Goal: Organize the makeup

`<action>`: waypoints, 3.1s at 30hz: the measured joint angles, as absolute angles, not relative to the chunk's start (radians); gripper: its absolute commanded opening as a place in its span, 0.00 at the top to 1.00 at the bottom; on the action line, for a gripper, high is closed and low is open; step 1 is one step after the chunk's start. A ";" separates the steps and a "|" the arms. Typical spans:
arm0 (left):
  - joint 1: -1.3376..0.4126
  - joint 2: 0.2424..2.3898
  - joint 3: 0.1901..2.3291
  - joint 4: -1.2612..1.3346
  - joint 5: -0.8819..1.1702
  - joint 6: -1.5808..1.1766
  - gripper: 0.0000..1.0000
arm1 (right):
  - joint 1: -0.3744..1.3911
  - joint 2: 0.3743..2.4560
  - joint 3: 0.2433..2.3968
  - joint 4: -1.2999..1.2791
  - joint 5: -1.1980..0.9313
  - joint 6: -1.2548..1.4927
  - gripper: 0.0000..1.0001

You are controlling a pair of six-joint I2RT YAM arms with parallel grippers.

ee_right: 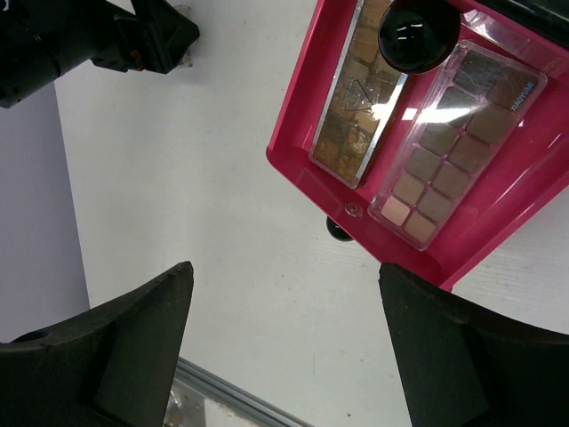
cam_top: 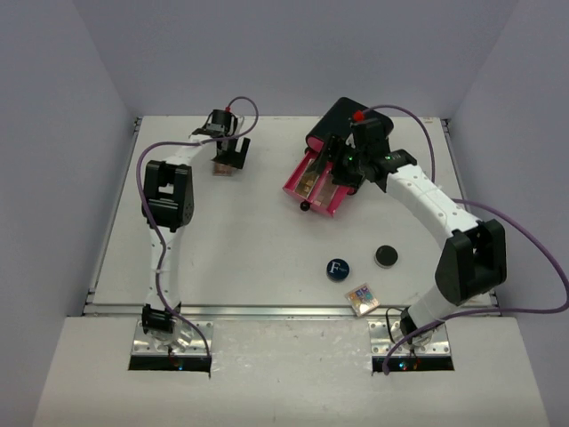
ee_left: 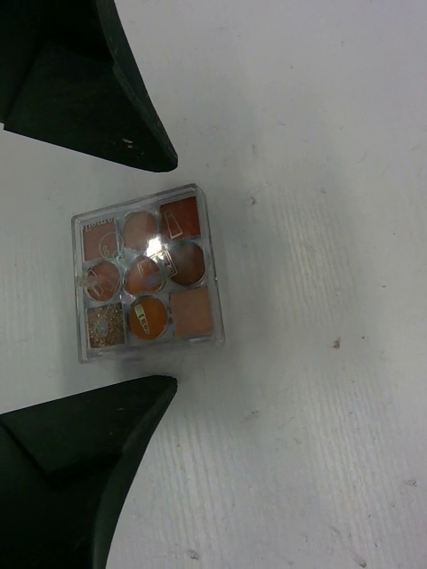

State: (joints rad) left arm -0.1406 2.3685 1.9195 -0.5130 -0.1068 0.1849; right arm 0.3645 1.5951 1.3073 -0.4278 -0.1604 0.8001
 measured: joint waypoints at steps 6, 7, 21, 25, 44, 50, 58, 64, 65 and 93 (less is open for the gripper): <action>-0.127 2.360 1.891 -0.498 -0.025 0.147 0.47 | 0.364 1.548 1.301 -0.427 -0.151 0.783 0.15; -0.124 2.358 1.889 -0.498 -0.011 0.145 0.54 | 0.365 1.540 1.297 -0.427 -0.146 0.782 0.15; -0.119 2.229 1.767 -0.563 0.135 0.115 1.00 | 0.361 1.404 1.208 -0.421 -0.063 0.744 0.12; -0.144 2.128 1.748 -0.559 0.179 0.093 1.00 | 0.337 1.368 1.166 -0.418 -0.049 0.739 0.10; -0.607 2.018 1.676 -0.418 0.173 0.065 1.00 | 0.263 1.123 0.980 -0.426 0.101 0.749 0.04; -0.608 2.098 1.696 -0.383 0.081 0.081 1.00 | 0.263 1.044 0.956 -0.419 0.140 0.743 0.03; -0.608 2.122 1.741 -0.323 0.023 0.086 1.00 | 0.261 1.040 0.924 -0.423 0.151 0.739 0.02; -0.610 2.162 1.778 -0.296 -0.008 0.097 0.77 | 0.257 1.040 0.924 -0.423 0.156 0.730 0.01; -0.610 2.168 1.779 -0.294 -0.010 0.100 0.73 | 0.257 1.040 0.924 -0.423 0.157 0.728 0.01; -0.624 2.129 1.826 -0.408 -0.030 0.123 0.00 | 0.250 0.979 0.877 -0.732 -0.305 0.338 0.01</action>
